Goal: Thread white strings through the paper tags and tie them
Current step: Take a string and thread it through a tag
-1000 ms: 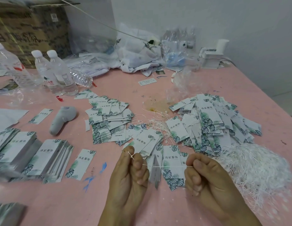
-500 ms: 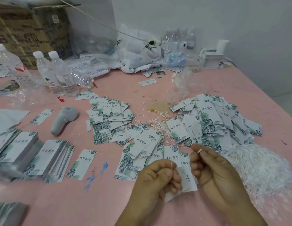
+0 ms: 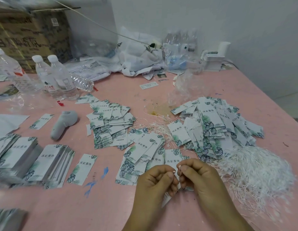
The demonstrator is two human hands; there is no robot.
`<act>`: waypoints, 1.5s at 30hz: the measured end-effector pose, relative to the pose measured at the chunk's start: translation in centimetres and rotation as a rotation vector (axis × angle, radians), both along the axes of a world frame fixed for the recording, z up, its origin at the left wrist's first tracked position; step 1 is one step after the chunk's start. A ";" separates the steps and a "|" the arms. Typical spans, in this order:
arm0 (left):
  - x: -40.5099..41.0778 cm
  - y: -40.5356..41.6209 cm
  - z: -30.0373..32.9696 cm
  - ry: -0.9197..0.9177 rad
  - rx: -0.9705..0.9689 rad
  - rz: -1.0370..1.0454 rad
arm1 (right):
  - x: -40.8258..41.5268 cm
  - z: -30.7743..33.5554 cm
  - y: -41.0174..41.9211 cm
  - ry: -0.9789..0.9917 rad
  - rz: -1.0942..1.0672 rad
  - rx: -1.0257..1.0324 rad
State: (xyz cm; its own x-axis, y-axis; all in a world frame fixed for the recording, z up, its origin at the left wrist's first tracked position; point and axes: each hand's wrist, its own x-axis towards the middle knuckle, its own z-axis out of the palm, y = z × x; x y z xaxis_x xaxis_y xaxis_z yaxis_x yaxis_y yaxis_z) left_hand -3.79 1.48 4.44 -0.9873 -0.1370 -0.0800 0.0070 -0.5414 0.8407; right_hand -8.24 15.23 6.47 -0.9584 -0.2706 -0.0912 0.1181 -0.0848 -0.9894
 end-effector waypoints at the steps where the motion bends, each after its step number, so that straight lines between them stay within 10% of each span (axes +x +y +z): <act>1: 0.1 0.0 0.1 0.010 -0.062 0.004 | 0.1 0.1 -0.1 -0.004 0.001 -0.008; 24: 0.4 -0.4 -0.1 0.044 -0.559 0.222 | 1.5 1.5 -1.2 0.097 -0.083 0.035; 45: 0.6 -0.1 0.9 0.070 -0.498 0.153 | 1.3 1.1 -0.9 -0.041 0.000 -0.007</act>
State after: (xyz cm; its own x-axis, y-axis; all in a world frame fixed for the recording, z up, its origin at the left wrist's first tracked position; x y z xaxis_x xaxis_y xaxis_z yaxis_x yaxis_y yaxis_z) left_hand -3.16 1.34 5.35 -0.9538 -0.2844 0.0970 0.1202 -0.0651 0.9906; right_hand -6.95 14.36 7.61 -0.9538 -0.2713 -0.1289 0.1589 -0.0916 -0.9830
